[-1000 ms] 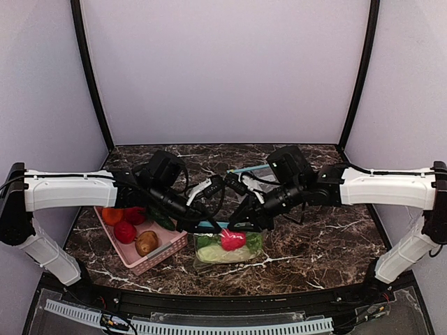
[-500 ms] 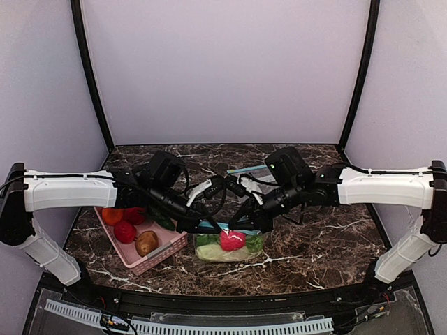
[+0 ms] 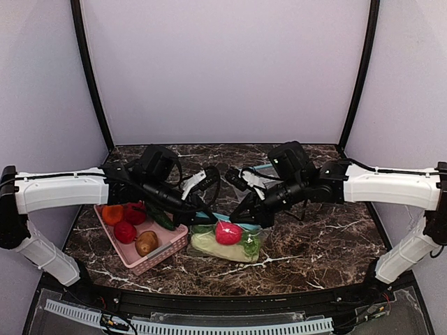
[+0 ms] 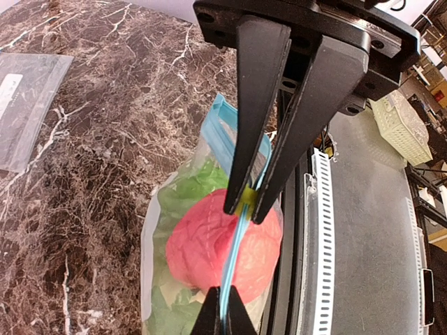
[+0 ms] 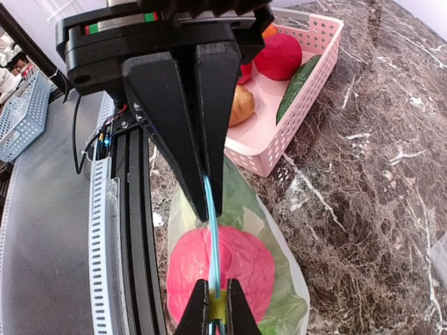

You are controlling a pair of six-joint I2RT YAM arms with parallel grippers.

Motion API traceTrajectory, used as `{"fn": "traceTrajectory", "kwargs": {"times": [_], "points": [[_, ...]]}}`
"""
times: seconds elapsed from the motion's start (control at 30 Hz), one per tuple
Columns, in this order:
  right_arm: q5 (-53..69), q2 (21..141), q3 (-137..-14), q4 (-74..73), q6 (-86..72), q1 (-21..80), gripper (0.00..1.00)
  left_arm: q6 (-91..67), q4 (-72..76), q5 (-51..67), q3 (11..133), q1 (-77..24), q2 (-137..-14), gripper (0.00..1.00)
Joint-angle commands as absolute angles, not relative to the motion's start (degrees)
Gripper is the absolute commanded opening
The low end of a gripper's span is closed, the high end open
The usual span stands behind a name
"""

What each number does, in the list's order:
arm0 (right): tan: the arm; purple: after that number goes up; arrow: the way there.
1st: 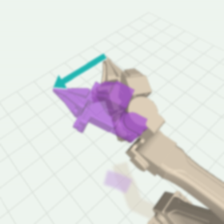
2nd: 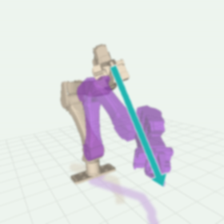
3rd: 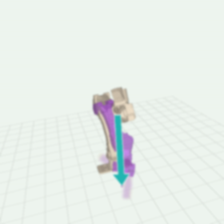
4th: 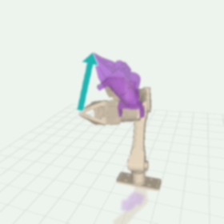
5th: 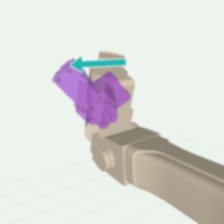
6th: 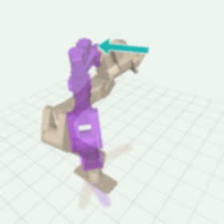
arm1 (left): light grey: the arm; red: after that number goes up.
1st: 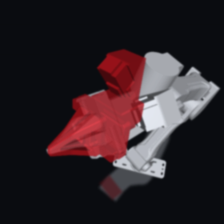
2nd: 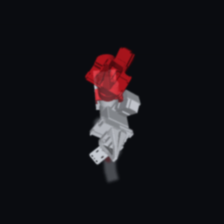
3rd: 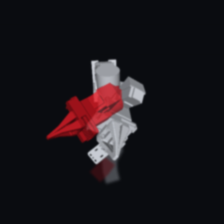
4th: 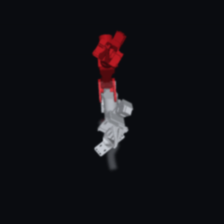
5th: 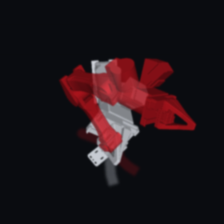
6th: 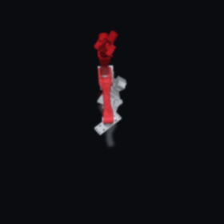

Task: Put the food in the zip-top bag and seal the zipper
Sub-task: Zip the zipper on the zipper food storage bag.

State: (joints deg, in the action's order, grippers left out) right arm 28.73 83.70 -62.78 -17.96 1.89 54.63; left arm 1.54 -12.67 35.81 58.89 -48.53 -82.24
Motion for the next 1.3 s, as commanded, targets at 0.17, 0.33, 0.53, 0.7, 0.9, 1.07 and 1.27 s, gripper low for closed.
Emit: {"fn": "traceTrajectory", "kwargs": {"times": [0.17,0.33,0.53,0.7,0.9,1.07,1.27], "points": [[25.1,81.0,-63.0,-27.7,1.6,54.3,0.00,3.0,-16.6,30.8,60.0,-45.3,-78.2,0.01],[24.5,80.7,-62.8,-27.8,1.0,54.3,0.00,3.1,-16.8,30.1,60.0,-44.8,-78.0,0.01],[24.2,80.5,-62.3,-28.1,0.5,54.2,0.00,3.3,-17.5,28.5,60.2,-44.1,-77.8,0.01],[23.6,80.0,-61.8,-28.4,0.1,54.2,0.00,3.5,-17.9,27.7,60.3,-43.7,-77.7,0.01],[22.9,79.3,-61.1,-28.5,0.0,54.2,0.00,3.8,-18.7,26.2,60.7,-43.1,-77.6,0.01],[22.5,78.9,-60.5,-28.6,-1.4,54.2,0.00,4.1,-19.0,25.3,60.7,-42.6,-77.3,0.01],[21.9,78.2,-60.1,-29.0,-1.7,53.9,0.00,4.2,-19.4,24.2,61.0,-42.0,-76.9,0.01]]}}
